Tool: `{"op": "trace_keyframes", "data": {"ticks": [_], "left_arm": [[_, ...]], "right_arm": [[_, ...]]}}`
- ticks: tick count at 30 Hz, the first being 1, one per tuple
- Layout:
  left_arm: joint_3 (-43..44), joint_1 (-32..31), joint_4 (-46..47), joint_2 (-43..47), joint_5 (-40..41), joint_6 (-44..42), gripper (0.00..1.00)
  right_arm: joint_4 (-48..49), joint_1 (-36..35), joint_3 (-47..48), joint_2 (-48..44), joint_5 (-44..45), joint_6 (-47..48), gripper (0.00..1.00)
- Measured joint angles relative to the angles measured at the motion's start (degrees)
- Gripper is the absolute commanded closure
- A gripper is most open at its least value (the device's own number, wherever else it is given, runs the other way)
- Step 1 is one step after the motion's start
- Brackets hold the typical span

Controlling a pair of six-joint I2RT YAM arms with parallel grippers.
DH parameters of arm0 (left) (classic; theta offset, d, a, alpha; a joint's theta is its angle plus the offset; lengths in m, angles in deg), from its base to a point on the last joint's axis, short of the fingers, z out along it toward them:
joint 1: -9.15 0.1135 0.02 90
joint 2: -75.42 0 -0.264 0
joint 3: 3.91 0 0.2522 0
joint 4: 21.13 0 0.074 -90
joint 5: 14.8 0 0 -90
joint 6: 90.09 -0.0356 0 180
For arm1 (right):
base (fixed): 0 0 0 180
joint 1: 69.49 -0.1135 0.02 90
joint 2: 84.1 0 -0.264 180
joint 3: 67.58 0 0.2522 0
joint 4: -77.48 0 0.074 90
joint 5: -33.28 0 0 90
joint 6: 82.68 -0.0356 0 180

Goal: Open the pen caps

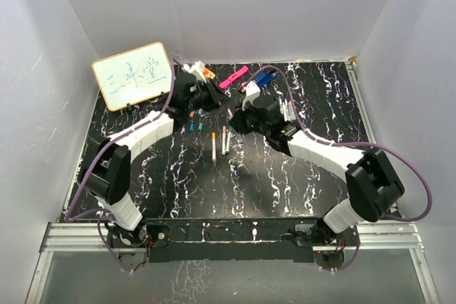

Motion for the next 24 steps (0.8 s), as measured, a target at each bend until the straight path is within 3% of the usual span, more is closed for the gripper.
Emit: {"op": "trace_keyframes", "data": {"ticks": [6, 11, 16, 24], "left_arm": [[9.27, 9.20, 2.05, -2.51, 5.86, -0.63, 1.00], [10.43, 14.49, 1.42, -2.95, 8.74, -1.46, 1.00], [5.49, 13.38, -2.21, -0.90, 8.74, -3.93, 1.00], [-7.34, 12.90, -12.72, 10.47, 11.06, -9.35, 1.00]], "right_arm": [[-6.47, -0.48, -5.90, -4.04, -1.31, 0.00, 1.00], [-9.70, -0.72, -6.03, -4.26, 1.33, 0.24, 1.00], [-13.53, -0.68, -0.22, -1.60, 8.20, 1.44, 1.00], [-14.29, 0.44, 11.32, 11.89, 17.22, 4.22, 1.00]]}}
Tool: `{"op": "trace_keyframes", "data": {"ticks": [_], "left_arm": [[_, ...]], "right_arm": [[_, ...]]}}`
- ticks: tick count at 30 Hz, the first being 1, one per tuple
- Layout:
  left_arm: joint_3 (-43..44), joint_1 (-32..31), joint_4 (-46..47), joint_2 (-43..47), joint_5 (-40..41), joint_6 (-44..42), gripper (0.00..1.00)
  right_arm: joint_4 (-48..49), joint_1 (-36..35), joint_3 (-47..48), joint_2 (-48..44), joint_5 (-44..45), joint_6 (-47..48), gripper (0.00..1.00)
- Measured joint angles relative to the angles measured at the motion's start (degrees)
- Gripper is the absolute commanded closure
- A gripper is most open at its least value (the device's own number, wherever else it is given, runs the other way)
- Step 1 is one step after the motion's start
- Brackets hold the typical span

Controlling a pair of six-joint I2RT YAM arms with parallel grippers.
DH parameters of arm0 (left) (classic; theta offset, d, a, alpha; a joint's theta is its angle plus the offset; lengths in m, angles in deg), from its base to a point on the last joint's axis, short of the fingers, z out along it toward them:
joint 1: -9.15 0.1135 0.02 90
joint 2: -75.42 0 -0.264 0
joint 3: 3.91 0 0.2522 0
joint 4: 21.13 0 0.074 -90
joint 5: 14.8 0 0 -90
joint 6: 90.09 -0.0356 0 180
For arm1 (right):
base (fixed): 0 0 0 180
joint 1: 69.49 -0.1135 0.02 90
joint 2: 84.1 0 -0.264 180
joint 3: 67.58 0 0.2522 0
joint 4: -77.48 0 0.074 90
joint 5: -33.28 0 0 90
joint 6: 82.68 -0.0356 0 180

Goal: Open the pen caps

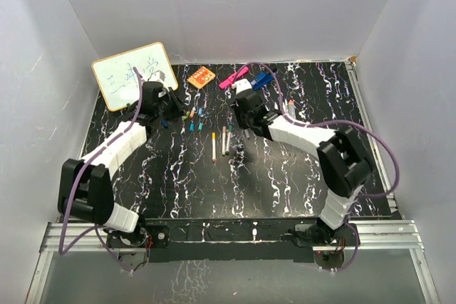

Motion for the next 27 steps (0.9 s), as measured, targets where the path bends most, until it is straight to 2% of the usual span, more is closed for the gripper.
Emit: {"op": "trace_keyframes", "data": {"ticks": [6, 11, 27], "left_arm": [[-2.73, 0.00, -4.81, 5.81, 2.86, -3.37, 1.00], [-4.70, 0.00, -7.08, 6.25, 4.00, -5.18, 1.00], [-5.22, 0.00, -7.28, -4.09, 6.88, -7.69, 1.00]], "right_arm": [[-1.46, 2.51, 5.20, 9.42, 2.99, 1.46, 1.00], [-2.71, 4.90, 9.09, 14.47, 4.09, 2.80, 1.00], [-3.17, 9.55, 13.33, 20.15, 3.04, 5.16, 1.00]]}}
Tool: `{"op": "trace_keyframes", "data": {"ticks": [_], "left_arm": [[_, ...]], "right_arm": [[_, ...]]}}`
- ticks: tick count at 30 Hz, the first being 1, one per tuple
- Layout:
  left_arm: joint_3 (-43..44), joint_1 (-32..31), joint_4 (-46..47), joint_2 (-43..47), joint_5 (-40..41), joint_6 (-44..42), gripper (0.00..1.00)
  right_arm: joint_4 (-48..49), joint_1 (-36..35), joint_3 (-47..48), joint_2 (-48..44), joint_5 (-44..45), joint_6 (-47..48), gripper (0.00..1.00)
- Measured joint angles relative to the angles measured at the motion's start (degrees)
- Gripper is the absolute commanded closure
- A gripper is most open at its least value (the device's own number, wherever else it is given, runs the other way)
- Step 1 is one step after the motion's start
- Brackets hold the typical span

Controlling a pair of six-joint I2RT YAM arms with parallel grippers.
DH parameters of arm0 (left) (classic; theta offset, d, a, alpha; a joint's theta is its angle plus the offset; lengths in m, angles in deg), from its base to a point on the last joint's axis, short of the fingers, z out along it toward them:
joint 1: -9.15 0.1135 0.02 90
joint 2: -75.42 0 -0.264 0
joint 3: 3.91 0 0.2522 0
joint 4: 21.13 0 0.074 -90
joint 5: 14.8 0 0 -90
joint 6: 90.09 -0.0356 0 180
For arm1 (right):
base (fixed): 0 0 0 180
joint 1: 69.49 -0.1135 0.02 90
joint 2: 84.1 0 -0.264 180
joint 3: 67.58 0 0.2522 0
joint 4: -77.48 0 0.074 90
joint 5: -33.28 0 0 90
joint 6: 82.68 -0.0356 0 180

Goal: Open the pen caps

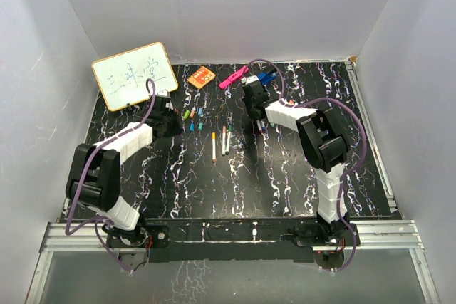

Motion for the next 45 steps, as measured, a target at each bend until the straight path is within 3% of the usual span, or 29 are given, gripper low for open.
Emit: {"op": "trace_keyframes", "data": {"ticks": [6, 17, 24, 38, 45], "left_arm": [[1.01, -0.02, 0.59, -4.92, 0.90, -0.46, 1.00], [5.25, 0.00, 1.99, -11.21, 1.55, -1.42, 1.00], [8.11, 0.00, 2.05, -14.69, 2.45, -2.38, 1.00], [11.69, 0.00, 2.10, -18.23, 2.84, -3.72, 1.00], [11.74, 0.00, 2.01, -18.25, 2.82, -3.85, 0.89]], "right_arm": [[0.00, 0.35, 0.04, 0.13, -0.76, 0.11, 0.98], [-0.02, 0.50, 0.79, 0.57, -2.01, 0.07, 0.58], [-0.04, 0.57, 1.22, 0.57, -2.01, 0.09, 0.49], [-4.90, -0.04, 1.20, -10.58, -5.51, -5.01, 0.45], [-5.03, -3.98, -0.90, -13.62, -7.08, -9.35, 0.44]]}}
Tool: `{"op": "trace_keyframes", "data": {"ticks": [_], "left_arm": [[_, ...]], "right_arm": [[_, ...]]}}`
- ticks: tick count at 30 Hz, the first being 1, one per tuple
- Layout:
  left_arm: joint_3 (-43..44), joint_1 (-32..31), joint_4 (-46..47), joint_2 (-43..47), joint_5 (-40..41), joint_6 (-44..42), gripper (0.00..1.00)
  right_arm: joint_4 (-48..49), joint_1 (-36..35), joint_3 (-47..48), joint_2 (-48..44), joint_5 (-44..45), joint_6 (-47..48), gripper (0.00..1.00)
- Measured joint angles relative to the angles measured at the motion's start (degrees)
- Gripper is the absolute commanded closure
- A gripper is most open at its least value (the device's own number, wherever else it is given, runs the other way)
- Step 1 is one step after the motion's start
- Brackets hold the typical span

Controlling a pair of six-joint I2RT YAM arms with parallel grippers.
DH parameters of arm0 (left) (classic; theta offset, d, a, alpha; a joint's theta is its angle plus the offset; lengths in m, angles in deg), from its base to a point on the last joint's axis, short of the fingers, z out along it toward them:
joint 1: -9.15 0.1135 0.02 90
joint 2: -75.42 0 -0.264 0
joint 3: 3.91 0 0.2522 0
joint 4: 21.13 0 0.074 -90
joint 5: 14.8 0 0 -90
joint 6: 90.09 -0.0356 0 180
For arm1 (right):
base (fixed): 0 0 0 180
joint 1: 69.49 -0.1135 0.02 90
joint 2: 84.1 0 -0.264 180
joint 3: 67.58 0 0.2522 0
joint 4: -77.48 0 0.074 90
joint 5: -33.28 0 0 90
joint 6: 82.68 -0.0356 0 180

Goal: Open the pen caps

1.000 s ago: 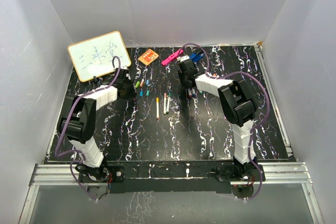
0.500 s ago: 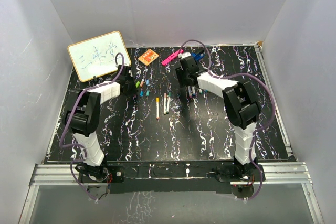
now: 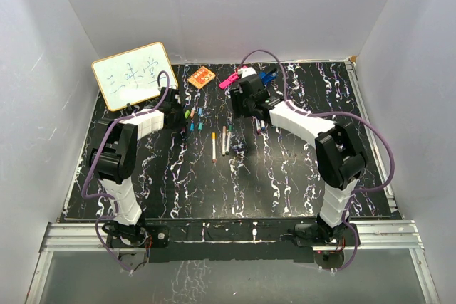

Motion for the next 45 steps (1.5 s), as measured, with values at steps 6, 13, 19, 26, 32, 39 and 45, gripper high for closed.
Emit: {"op": "trace_keyframes", "data": {"ticks": [6, 13, 19, 26, 32, 39, 45], "left_arm": [[0.00, 0.00, -0.02, 0.00, 0.02, -0.02, 0.82], [0.11, 0.00, -0.07, 0.00, -0.02, 0.02, 0.72], [0.33, 0.00, -0.44, 0.00, 0.02, 0.00, 0.71], [0.44, 0.00, -2.69, 1.88, 1.49, 0.13, 0.63], [0.28, 0.00, -4.07, 11.41, 3.50, 0.59, 0.55], [-2.43, 0.00, -2.64, 25.24, 5.40, 1.18, 0.50], [-4.90, 0.00, -2.78, 28.87, 5.68, 1.77, 0.48]], "right_arm": [[-1.20, -3.93, -1.42, 0.11, -0.76, -2.56, 0.44], [-1.36, -5.90, -2.25, 0.98, -0.96, -4.96, 0.45], [-1.36, -7.17, -2.95, 2.23, -0.96, -6.25, 0.45], [-1.38, -8.50, -3.72, 4.17, -0.90, -7.37, 0.47], [-1.46, -8.98, -3.72, 5.11, -0.02, -7.61, 0.48], [-1.66, -8.98, -3.72, 5.46, 1.40, -8.02, 0.50], [-1.66, -8.98, -3.72, 6.21, 2.32, -8.20, 0.52]]}}
